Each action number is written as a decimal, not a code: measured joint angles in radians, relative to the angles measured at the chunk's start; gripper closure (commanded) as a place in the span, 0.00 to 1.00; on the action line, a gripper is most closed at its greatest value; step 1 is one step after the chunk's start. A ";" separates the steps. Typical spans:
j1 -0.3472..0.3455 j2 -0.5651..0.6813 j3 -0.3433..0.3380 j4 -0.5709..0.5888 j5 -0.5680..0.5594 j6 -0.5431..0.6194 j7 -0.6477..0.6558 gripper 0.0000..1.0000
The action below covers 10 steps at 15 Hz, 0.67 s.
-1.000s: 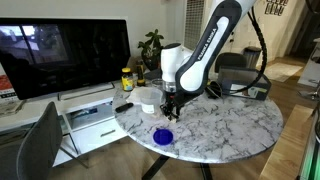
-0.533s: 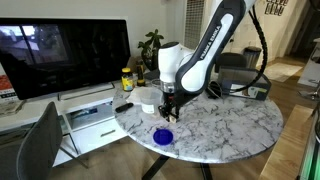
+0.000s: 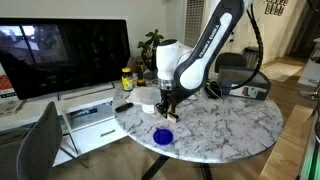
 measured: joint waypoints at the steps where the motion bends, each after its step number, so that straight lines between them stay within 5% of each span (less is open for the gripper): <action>1: -0.007 0.002 0.001 0.005 0.000 0.000 -0.011 0.39; 4: -0.029 0.012 0.008 0.019 0.000 0.001 -0.037 0.42; 8: -0.073 0.023 0.045 0.034 0.001 0.001 -0.073 0.61; 10: -0.090 0.028 0.062 0.039 0.002 0.001 -0.086 0.58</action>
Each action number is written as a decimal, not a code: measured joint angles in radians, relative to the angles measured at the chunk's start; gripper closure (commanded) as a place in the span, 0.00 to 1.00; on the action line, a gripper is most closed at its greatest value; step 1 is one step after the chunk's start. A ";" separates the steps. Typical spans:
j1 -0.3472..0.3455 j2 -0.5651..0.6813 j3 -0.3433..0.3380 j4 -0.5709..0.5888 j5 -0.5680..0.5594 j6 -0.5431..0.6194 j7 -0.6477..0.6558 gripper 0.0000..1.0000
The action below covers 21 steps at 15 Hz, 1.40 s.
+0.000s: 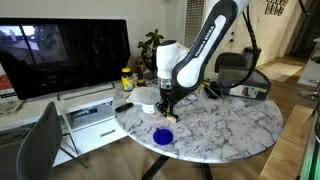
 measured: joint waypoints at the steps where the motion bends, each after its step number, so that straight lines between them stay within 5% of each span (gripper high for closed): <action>1: -0.008 0.003 0.008 0.003 0.000 0.000 -0.006 0.62; 3: -0.021 0.011 0.020 0.011 0.002 0.000 -0.013 0.58; 6: -0.035 0.021 0.033 0.020 0.003 0.000 -0.024 0.67; 10: -0.042 0.024 0.043 0.021 0.004 0.000 -0.034 0.98; 21: 0.001 -0.059 0.003 -0.010 -0.002 0.009 0.014 0.96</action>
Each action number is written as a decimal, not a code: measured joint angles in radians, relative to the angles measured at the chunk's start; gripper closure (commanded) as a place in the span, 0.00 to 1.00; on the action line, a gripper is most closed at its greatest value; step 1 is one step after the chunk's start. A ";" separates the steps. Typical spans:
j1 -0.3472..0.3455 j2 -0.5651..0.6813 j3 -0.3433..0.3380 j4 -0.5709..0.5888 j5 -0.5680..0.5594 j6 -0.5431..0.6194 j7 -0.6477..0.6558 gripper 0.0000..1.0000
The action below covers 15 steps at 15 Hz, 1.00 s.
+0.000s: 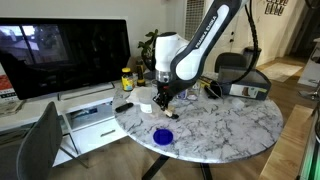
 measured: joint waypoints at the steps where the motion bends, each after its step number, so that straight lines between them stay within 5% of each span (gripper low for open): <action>1: 0.008 -0.022 -0.012 -0.013 -0.002 0.000 0.021 0.96; 9: 0.047 -0.209 -0.089 -0.132 -0.149 0.019 0.221 0.96; 15: 0.063 -0.272 -0.105 -0.192 -0.332 0.198 0.277 0.96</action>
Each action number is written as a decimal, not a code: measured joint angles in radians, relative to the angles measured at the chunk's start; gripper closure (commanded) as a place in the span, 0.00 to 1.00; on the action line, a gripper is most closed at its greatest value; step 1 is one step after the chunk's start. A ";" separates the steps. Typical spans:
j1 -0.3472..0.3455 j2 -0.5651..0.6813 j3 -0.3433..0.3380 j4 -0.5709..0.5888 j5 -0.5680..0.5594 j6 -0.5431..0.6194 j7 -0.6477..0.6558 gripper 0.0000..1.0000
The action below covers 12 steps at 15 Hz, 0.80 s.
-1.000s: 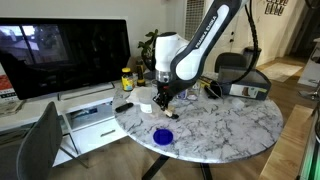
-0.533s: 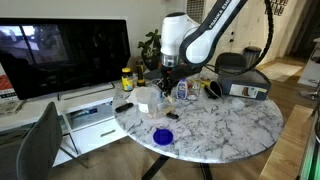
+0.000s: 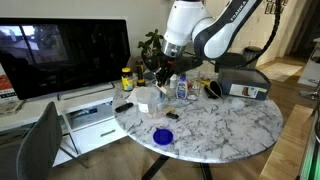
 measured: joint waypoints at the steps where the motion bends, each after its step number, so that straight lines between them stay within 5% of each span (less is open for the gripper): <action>1: 0.004 0.000 -0.011 0.000 -0.020 0.037 0.002 0.96; 6: 0.011 0.005 -0.040 0.004 -0.059 0.174 0.001 0.96; 12: -0.021 0.062 0.010 0.056 -0.053 0.199 -0.006 0.96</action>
